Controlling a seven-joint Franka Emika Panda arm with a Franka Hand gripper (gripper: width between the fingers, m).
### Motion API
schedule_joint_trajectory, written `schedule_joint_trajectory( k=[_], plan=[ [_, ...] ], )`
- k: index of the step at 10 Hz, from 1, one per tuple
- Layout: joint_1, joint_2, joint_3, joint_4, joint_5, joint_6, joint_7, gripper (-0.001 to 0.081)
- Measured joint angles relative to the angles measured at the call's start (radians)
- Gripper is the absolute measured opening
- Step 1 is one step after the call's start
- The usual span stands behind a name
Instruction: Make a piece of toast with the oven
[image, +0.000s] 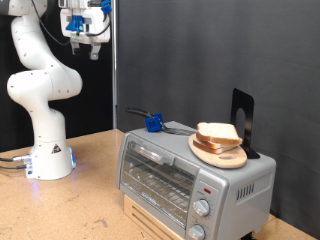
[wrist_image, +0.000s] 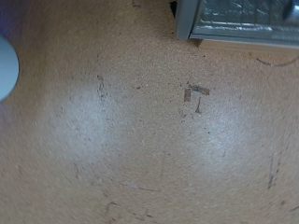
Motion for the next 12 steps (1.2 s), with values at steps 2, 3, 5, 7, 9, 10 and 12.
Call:
schedule_joint_trajectory(
  k=[2, 3, 5, 7, 9, 10, 12],
  plan=[
    [0.03, 0.002, -0.049, -0.007, -0.035, 0.045, -0.254, 0.08],
    [0.046, 0.013, -0.087, -0.015, -0.049, 0.095, -0.387, 0.08],
    [0.075, 0.034, -0.115, -0.014, -0.049, 0.12, -0.456, 0.08],
    [0.121, 0.023, -0.168, -0.019, 0.006, 0.144, -0.656, 0.08],
    [0.185, 0.032, -0.238, -0.05, 0.016, 0.24, -0.897, 0.08],
    [0.223, 0.05, -0.27, -0.058, 0.017, 0.278, -0.987, 0.08],
    [0.227, 0.042, -0.277, -0.058, 0.043, 0.271, -1.001, 0.08]
  ],
)
